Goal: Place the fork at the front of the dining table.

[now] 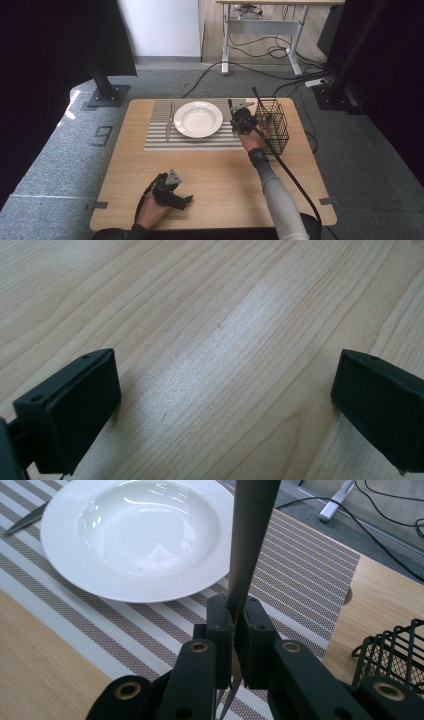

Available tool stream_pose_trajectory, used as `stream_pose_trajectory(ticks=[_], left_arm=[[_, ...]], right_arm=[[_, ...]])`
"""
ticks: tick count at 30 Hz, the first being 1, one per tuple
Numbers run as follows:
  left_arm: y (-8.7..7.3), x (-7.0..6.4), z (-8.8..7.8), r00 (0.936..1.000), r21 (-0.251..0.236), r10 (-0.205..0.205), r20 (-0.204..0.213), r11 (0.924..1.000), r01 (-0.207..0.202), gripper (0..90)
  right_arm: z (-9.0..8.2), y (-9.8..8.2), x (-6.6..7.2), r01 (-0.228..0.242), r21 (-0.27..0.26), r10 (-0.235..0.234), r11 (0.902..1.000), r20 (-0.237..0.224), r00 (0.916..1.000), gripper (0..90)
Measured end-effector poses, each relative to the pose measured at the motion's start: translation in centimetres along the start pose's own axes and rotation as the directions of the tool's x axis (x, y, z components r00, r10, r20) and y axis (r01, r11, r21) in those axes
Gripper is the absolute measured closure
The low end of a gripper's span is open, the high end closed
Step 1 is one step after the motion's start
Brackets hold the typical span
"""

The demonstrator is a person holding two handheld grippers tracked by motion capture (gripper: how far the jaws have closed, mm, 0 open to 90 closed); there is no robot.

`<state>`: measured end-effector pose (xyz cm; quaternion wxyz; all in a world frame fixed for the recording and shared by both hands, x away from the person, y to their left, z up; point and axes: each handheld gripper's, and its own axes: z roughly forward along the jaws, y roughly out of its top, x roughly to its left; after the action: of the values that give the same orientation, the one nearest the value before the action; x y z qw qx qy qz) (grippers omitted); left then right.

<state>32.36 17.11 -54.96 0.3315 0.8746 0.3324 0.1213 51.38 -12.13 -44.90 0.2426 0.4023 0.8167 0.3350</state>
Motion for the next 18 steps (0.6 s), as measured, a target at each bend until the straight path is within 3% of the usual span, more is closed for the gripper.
stream_pose_trajectory(ticks=[18], left_arm=[[0.1,-0.1,0.1,1.0000,0.001,0.000,-0.002,1.0000,0.000,0.0]], right_arm=[[5.2,0.1,-0.6,-0.040,0.108,0.034,0.9933,0.063,0.9974,84.0]])
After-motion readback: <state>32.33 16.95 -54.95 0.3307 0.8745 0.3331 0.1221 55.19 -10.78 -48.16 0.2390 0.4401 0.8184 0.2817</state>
